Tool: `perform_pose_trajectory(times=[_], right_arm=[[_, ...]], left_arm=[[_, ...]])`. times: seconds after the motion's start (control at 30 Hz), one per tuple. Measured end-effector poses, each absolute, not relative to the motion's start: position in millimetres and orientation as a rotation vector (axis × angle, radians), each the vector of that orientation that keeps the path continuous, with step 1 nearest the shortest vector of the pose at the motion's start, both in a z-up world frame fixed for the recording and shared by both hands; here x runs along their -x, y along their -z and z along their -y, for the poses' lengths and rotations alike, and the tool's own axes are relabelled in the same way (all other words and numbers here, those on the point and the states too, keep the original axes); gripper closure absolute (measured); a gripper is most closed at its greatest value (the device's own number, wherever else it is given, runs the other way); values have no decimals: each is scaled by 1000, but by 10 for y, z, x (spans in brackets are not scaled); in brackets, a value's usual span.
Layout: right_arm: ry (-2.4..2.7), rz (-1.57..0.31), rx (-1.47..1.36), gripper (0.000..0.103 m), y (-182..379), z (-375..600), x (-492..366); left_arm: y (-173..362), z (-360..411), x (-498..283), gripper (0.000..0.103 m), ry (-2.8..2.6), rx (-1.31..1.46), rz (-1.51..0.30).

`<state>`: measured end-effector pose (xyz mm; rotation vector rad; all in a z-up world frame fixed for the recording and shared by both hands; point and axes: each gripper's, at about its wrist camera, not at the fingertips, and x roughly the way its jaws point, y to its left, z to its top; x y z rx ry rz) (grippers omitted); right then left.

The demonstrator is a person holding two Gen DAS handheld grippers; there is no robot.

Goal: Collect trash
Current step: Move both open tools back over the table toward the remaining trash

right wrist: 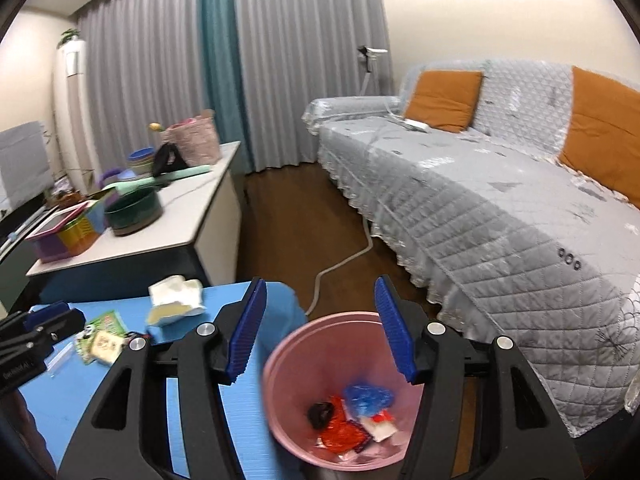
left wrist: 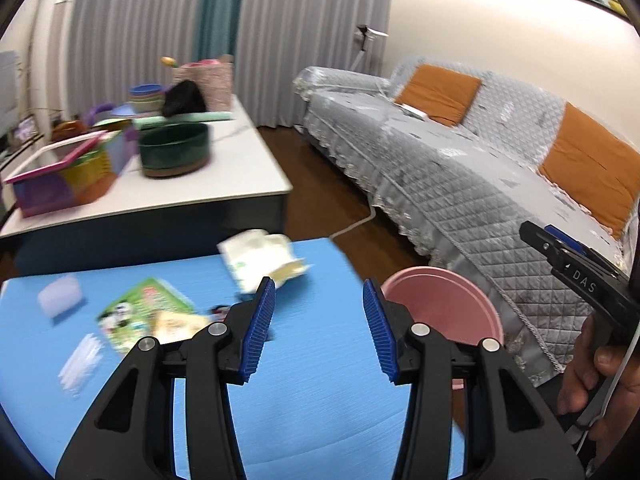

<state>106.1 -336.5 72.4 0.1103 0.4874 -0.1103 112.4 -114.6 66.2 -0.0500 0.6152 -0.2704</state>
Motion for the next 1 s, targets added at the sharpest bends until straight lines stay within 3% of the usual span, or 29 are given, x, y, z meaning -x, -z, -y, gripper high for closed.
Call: perform_pose_trajectory(times=[0.27, 0.6, 1.0], right_arm=[[10, -504, -139, 49, -717, 2884, -1083], [-127, -561, -209, 68, -528, 2379, -1244], [-221, -698, -216, 69, 14, 1762, -1676]], left_arm=[[-731, 351, -927, 58, 163, 59, -595], [-376, -531, -845, 58, -13, 143, -619], [80, -1094, -949, 58, -134, 231, -692]])
